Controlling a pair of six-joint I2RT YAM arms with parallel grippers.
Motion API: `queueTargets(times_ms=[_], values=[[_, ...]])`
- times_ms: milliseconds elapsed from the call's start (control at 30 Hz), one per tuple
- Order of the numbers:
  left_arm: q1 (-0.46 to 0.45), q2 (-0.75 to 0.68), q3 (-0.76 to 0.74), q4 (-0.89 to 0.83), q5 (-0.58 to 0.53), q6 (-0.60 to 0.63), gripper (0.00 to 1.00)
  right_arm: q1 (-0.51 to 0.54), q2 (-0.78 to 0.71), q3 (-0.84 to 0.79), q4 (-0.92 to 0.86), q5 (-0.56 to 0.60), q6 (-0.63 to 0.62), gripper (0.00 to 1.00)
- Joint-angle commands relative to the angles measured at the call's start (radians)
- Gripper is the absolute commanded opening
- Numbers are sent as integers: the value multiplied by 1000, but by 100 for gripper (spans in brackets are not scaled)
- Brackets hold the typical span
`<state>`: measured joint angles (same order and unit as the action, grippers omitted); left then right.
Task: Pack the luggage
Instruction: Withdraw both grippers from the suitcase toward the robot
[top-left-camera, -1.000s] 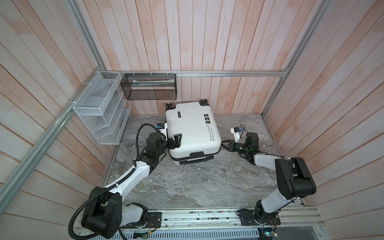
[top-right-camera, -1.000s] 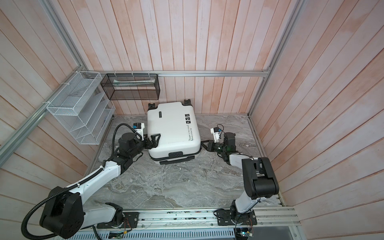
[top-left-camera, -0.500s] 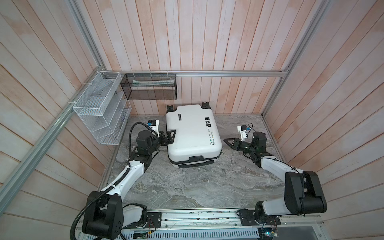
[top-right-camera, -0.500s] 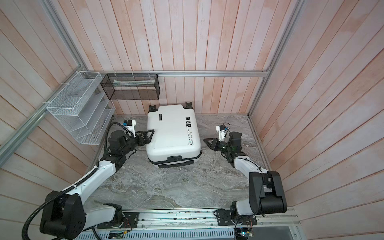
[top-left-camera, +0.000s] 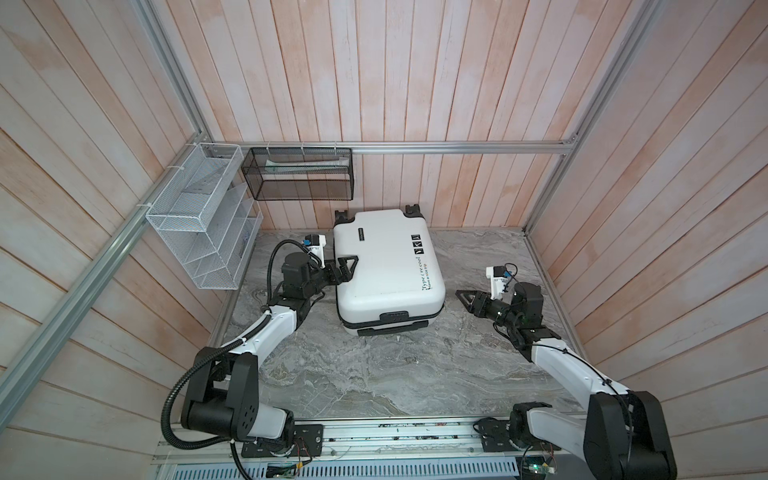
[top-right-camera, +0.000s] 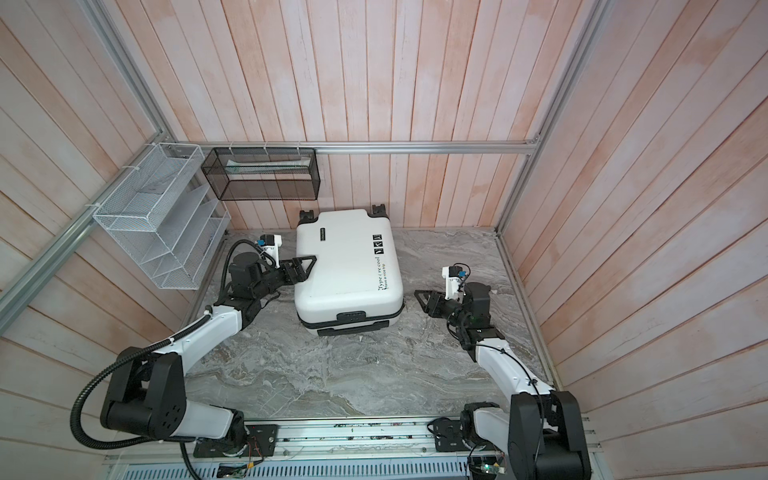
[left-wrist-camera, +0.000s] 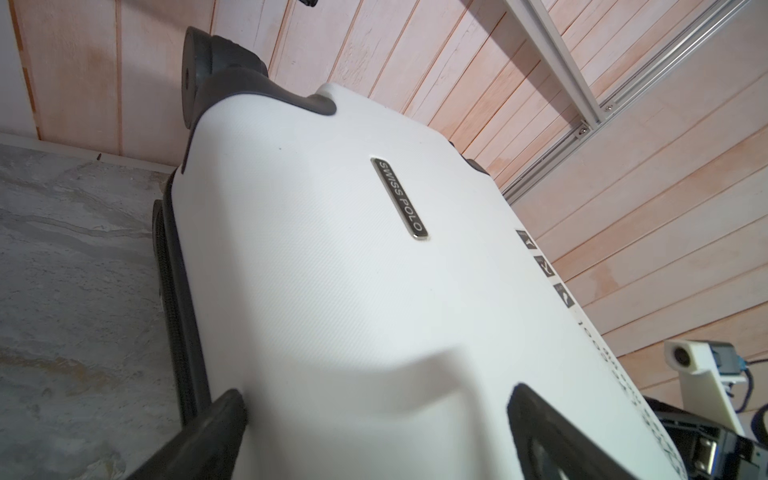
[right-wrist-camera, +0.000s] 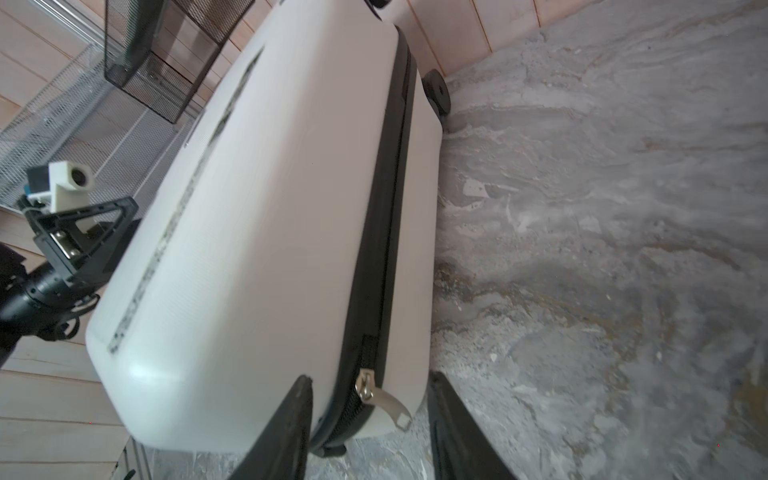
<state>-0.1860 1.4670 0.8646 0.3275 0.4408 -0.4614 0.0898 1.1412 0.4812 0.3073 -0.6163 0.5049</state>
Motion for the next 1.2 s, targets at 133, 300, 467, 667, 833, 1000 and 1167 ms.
queueTargets(times_ms=[133,300,467,667,833,1000,1167], values=[[-61,130,143,67,104,-14,100,-2,-78,-69,-65,53,-36,51],[-61,222,293,-21,112,12,100,-3,-122,-115,-44,117,-79,51],[-16,203,324,-55,102,-5,100,34,-101,-123,-38,187,-144,47],[9,13,154,-35,12,-34,100,85,-72,-123,-25,241,-163,44],[8,-180,-63,-10,-64,-95,100,86,-88,-137,-32,315,-164,44],[7,-360,-238,-47,-119,-120,100,85,-131,-184,-4,396,-141,44],[7,-471,-333,-87,-128,-147,100,101,-124,-202,25,393,-147,43]])
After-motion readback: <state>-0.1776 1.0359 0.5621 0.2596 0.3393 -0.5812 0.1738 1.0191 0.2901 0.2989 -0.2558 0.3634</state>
